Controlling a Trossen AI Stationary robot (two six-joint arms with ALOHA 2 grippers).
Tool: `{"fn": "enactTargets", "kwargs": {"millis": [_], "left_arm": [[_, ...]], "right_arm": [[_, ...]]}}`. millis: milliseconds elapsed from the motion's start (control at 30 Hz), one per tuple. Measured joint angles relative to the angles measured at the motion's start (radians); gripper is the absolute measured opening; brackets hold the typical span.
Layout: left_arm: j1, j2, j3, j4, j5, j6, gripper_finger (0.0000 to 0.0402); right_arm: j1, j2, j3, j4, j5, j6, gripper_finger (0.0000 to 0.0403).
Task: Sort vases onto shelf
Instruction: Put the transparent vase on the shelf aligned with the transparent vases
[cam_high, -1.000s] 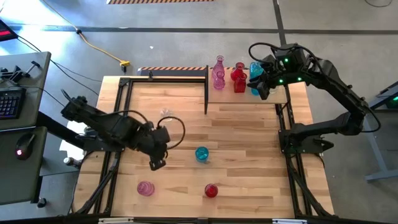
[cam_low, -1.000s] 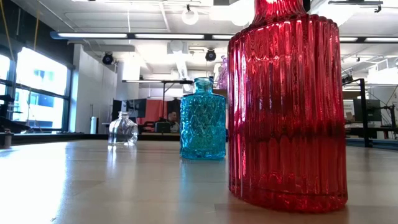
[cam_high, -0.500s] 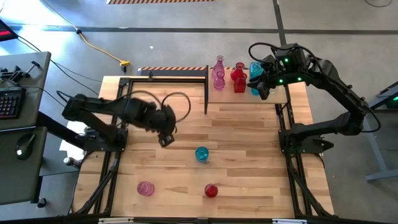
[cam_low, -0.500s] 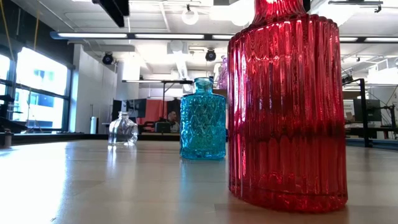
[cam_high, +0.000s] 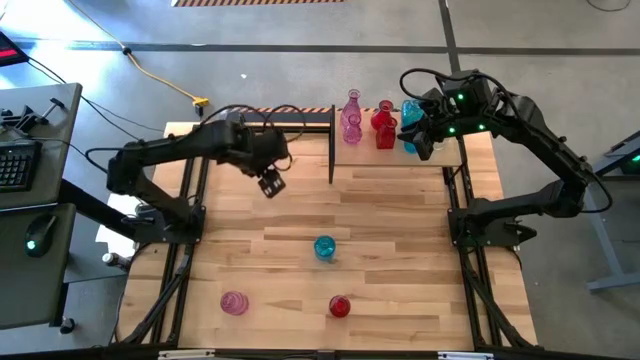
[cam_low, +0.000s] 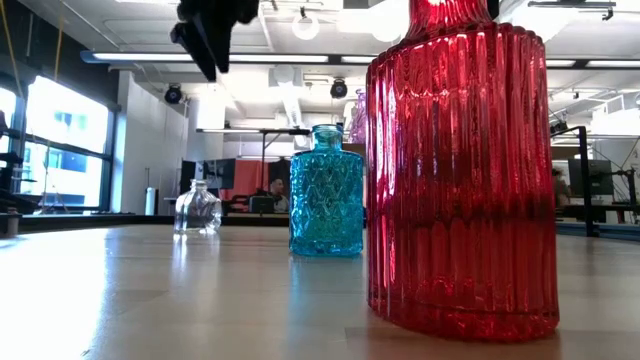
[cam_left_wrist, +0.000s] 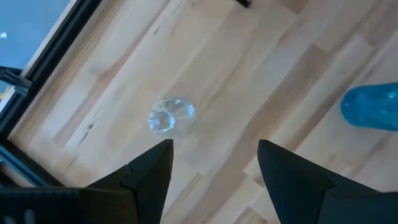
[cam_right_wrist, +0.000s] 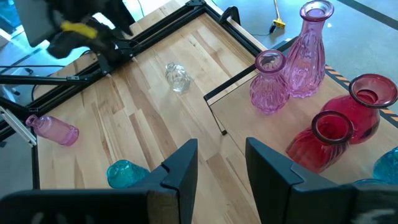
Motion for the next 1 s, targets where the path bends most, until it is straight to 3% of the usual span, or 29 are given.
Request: {"fn": "enactTargets", "kwargs": {"millis": [367, 733, 1000], "left_arm": [[0.133, 0.103, 0.000, 0.004, 0.053, 0.051, 0.0225], [0.170, 0.217, -0.002, 0.000, 0.073, 0.019, 0.0225], [0.168, 0.168, -0.194, 0.152, 0.157, -0.071, 0.0225]], "right_arm": [[0.000, 0.000, 0.000, 0.000, 0.000, 0.000, 0.0115], [0.000, 0.000, 0.000, 0.000, 0.000, 0.000, 0.0115], [0.000, 0.000, 0.000, 0.000, 0.000, 0.000, 0.0115]]}}
